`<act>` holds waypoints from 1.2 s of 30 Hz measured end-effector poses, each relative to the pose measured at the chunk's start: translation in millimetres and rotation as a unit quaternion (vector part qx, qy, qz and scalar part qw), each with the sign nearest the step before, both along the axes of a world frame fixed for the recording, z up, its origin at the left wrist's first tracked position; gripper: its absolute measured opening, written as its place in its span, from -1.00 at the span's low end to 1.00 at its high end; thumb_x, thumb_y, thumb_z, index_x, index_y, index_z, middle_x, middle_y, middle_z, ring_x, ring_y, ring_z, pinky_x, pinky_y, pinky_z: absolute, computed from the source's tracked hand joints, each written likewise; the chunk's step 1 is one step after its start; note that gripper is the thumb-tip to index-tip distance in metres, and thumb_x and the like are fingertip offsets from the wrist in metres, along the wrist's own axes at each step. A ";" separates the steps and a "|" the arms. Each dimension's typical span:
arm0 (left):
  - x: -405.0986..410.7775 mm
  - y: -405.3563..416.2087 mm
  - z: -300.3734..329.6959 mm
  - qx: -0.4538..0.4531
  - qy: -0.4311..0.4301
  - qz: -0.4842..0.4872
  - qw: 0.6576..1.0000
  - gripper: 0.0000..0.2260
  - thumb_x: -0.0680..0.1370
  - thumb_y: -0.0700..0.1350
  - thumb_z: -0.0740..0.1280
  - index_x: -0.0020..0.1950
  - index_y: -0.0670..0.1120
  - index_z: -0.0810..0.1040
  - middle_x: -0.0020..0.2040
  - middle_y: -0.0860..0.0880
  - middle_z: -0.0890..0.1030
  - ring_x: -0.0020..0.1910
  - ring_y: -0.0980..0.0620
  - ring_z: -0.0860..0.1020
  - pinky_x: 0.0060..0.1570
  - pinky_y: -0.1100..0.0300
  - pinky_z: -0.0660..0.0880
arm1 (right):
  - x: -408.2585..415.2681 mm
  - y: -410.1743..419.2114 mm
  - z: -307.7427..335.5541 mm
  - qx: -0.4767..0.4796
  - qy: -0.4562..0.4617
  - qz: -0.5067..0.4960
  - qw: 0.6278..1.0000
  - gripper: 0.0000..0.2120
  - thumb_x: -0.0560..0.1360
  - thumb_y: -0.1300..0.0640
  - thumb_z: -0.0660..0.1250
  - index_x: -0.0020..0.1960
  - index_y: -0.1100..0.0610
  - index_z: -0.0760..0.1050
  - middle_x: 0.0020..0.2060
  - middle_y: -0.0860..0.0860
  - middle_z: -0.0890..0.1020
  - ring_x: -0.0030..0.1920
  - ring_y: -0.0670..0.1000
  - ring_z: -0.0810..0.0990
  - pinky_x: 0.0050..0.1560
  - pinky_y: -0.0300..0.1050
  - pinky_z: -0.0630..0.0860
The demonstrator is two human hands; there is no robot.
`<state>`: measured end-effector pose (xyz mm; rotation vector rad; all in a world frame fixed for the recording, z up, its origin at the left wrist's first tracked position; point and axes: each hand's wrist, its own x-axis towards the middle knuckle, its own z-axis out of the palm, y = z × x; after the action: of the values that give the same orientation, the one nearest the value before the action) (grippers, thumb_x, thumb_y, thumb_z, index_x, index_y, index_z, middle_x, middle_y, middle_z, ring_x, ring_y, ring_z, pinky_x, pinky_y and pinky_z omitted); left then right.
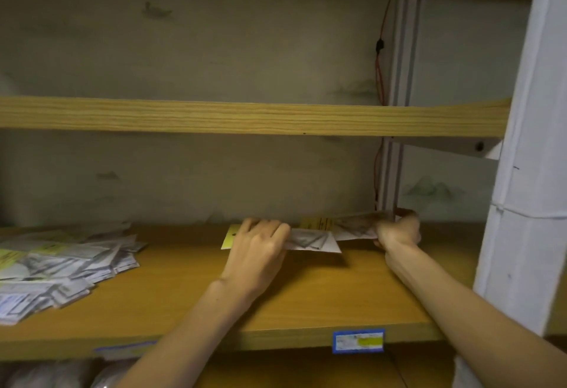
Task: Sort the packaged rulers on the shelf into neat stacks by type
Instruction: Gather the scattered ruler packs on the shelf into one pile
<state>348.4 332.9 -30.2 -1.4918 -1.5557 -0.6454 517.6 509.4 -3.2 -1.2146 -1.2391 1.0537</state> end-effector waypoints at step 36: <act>7.1 20.5 -5.1 0.038 -0.026 0.019 0.999 -0.81 0.30 -0.33 0.42 -0.23 -0.12 0.48 -0.26 -0.04 0.56 -0.27 -0.12 0.52 -0.17 0.11 0.28 | -7.9 -13.4 -18.3 0.171 -0.066 0.187 0.965 -0.82 0.45 -0.07 0.43 -0.11 0.04 0.62 -0.33 -0.10 0.68 -0.14 -0.10 0.65 -0.15 -0.24 0.46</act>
<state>355.4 353.5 -35.4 -1.3962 -1.5770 -0.7185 509.7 496.0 -21.5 -0.8099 -1.7225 0.9815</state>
